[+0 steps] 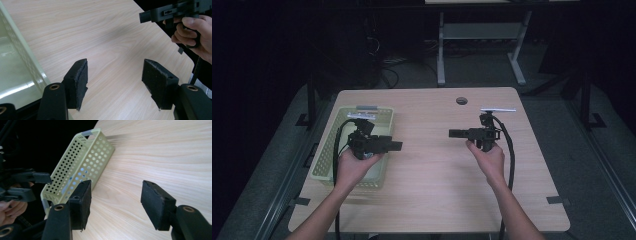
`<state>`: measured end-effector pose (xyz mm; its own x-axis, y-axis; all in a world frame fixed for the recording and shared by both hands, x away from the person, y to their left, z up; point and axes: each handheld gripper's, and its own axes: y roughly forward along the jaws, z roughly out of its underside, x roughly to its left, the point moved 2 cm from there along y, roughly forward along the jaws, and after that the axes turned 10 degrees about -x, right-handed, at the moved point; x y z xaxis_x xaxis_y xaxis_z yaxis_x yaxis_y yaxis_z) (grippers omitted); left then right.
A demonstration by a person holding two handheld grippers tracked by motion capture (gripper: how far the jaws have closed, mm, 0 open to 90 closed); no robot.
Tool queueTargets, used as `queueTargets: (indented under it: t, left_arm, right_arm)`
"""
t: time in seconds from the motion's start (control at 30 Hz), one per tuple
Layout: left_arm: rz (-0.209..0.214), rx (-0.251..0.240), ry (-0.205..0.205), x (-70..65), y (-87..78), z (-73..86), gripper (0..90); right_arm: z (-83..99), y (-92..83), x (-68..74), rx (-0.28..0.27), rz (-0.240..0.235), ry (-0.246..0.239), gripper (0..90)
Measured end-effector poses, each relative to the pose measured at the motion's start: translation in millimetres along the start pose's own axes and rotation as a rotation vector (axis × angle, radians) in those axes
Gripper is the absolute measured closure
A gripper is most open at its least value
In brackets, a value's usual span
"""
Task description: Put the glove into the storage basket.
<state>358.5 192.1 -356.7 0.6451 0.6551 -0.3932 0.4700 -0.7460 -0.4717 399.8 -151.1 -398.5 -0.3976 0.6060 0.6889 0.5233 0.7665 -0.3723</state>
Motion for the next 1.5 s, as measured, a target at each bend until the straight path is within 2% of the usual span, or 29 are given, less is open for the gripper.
queueTargets:
  t: [0.1,0.27,0.47,0.77,1.2,1.5]
  left_arm:
    - [0.012,-0.005,0.007,-4.0,1.8,1.0,36.6]
    - [0.023,-0.007,0.011,-9.2,5.5,2.3,33.7]
    - [0.059,0.002,0.031,-18.4,12.4,5.0,31.7]
    - [0.078,0.005,0.054,-31.4,21.8,7.7,27.3]
    - [0.115,0.013,0.069,-45.8,35.5,16.0,25.2]
    - [0.135,0.032,0.066,-54.5,46.4,26.6,24.1]
  right_arm:
    - [1.4,-4.3,-3.8,-0.016,0.010,0.006,39.4]
    - [4.5,-8.8,-7.5,-0.014,0.020,0.018,37.3]
    - [9.4,-19.3,-12.4,-0.022,0.036,0.017,36.4]
    - [13.6,-33.0,-20.3,-0.035,0.049,0.028,34.9]
    - [16.6,-45.4,-30.8,-0.042,0.071,0.036,32.6]
    - [26.1,-54.0,-42.8,-0.041,0.088,0.064,31.4]
